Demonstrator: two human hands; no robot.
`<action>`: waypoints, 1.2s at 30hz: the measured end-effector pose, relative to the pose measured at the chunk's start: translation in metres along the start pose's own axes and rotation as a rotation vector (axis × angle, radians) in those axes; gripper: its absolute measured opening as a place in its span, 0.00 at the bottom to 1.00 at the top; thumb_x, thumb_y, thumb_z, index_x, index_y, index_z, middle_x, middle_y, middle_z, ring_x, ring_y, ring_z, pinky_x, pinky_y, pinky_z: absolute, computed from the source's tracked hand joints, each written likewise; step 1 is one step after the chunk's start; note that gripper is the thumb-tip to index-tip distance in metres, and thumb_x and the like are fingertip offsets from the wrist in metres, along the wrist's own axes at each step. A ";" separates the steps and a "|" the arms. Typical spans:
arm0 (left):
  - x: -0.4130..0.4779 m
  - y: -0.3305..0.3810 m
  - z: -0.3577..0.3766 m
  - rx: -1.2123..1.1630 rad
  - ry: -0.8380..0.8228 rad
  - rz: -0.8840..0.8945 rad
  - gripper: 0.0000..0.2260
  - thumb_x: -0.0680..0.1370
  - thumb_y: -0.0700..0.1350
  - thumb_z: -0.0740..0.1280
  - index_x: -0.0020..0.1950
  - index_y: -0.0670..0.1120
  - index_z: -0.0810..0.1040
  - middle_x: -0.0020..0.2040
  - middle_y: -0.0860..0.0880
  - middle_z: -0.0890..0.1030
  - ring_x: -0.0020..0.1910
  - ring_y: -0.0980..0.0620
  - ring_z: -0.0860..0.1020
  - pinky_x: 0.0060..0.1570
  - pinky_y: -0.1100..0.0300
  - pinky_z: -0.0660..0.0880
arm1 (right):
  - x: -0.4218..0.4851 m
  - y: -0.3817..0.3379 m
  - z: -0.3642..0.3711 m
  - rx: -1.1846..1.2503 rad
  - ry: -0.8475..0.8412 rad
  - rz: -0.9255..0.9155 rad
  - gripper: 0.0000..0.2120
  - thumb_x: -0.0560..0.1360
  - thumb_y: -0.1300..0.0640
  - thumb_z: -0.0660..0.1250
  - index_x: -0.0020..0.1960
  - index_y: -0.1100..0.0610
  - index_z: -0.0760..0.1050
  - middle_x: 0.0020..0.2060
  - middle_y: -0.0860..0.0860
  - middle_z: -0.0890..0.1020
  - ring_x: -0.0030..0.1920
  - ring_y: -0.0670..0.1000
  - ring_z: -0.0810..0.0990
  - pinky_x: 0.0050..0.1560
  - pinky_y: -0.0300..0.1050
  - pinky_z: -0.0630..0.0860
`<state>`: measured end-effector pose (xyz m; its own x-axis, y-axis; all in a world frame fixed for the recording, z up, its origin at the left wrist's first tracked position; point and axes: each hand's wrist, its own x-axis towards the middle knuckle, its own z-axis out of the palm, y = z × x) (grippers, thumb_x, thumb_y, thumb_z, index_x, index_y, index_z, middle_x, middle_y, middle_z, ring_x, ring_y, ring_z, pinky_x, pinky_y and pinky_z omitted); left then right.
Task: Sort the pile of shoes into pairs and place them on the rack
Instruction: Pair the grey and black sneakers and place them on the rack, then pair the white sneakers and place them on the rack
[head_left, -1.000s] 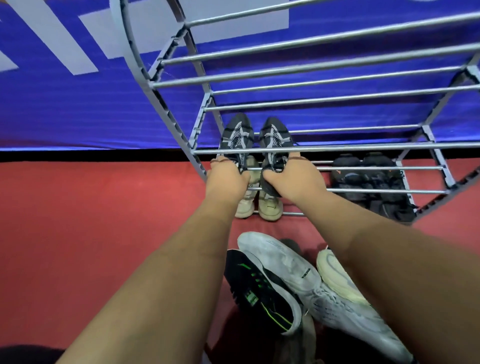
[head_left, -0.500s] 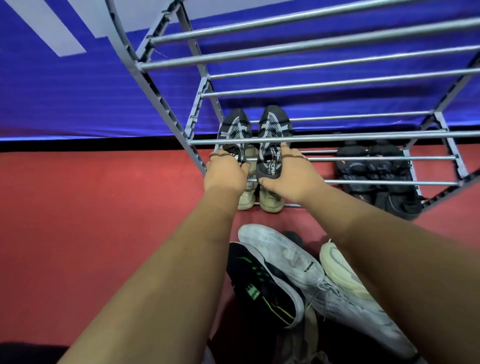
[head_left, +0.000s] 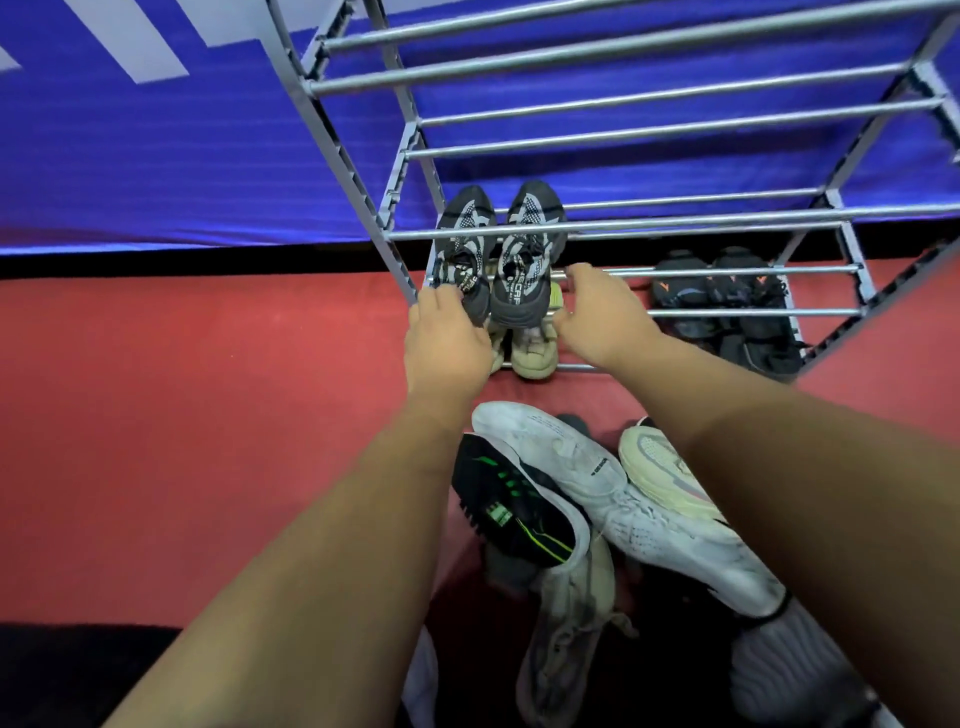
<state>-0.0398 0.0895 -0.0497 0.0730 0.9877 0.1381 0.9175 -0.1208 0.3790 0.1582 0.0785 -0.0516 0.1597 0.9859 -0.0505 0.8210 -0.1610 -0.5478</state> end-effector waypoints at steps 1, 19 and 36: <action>-0.014 0.002 0.003 -0.058 -0.012 -0.004 0.13 0.77 0.40 0.65 0.61 0.44 0.75 0.60 0.44 0.75 0.60 0.41 0.74 0.59 0.46 0.75 | -0.011 0.004 -0.002 0.007 0.043 -0.013 0.20 0.74 0.55 0.66 0.65 0.60 0.75 0.59 0.59 0.83 0.61 0.65 0.79 0.60 0.58 0.77; -0.199 0.026 0.064 0.103 -0.902 0.325 0.14 0.79 0.41 0.62 0.61 0.49 0.83 0.61 0.47 0.84 0.62 0.47 0.80 0.63 0.54 0.77 | -0.209 0.151 0.001 -0.126 -0.324 0.377 0.11 0.81 0.54 0.60 0.47 0.57 0.78 0.53 0.60 0.86 0.55 0.62 0.82 0.50 0.45 0.72; -0.261 0.028 0.059 0.599 -1.028 0.369 0.16 0.83 0.51 0.60 0.62 0.45 0.82 0.63 0.45 0.82 0.62 0.41 0.81 0.54 0.49 0.78 | -0.247 0.133 0.030 -0.247 -0.637 0.237 0.13 0.81 0.54 0.61 0.46 0.61 0.80 0.45 0.57 0.83 0.48 0.59 0.81 0.45 0.48 0.75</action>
<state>-0.0106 -0.1661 -0.1289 0.3883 0.5564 -0.7346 0.7909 -0.6104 -0.0443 0.2114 -0.1851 -0.1365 0.0598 0.7462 -0.6630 0.9160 -0.3051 -0.2607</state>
